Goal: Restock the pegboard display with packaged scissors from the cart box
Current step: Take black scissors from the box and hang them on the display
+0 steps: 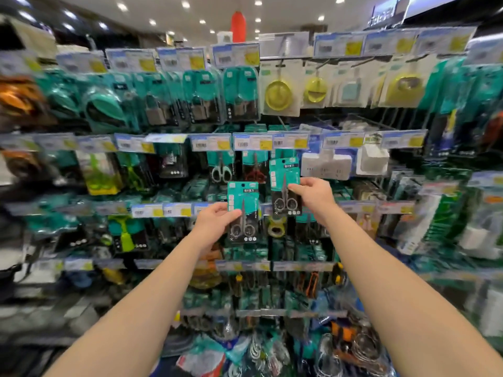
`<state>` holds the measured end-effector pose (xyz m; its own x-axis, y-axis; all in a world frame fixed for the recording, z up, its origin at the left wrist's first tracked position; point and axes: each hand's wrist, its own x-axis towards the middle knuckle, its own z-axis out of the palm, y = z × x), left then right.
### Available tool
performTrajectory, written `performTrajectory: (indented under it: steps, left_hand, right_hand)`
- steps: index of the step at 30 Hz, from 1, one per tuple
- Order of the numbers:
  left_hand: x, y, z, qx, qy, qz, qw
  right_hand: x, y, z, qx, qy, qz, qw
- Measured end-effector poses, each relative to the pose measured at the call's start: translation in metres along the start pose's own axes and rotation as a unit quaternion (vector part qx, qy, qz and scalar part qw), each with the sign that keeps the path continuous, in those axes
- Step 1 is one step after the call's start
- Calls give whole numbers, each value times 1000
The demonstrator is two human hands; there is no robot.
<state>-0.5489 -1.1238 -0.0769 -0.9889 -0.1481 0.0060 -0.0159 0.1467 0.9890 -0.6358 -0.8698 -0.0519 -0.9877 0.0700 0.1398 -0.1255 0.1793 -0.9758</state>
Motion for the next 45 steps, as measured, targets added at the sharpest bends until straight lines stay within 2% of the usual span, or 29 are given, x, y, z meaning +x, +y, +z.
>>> performTrajectory:
  steps: [8,17,24,31,38,42,45]
  left_hand:
    - [10,6,-4,19,5,27,999]
    - [30,7,5,5,-27,75,997]
    - [37,9,5,-4,-44,78,996]
    - [43,15,8,-5,-29,80,996]
    - [51,23,16,-18,-17,80,997]
    - [53,29,33,-22,-18,82,996]
    - [59,29,45,-19,-15,80,997]
  right_hand:
    - [26,-15,-2,75,-5,-22,997]
    - [28,-19,4,87,1,-43,995]
    - [35,-23,8,96,3,-53,994]
    - [44,-17,4,126,20,-11,992]
    - [53,-25,3,56,-4,-23,998]
    - [66,-24,-1,-24,18,-18,999]
    - [72,-24,-2,-37,45,3,998]
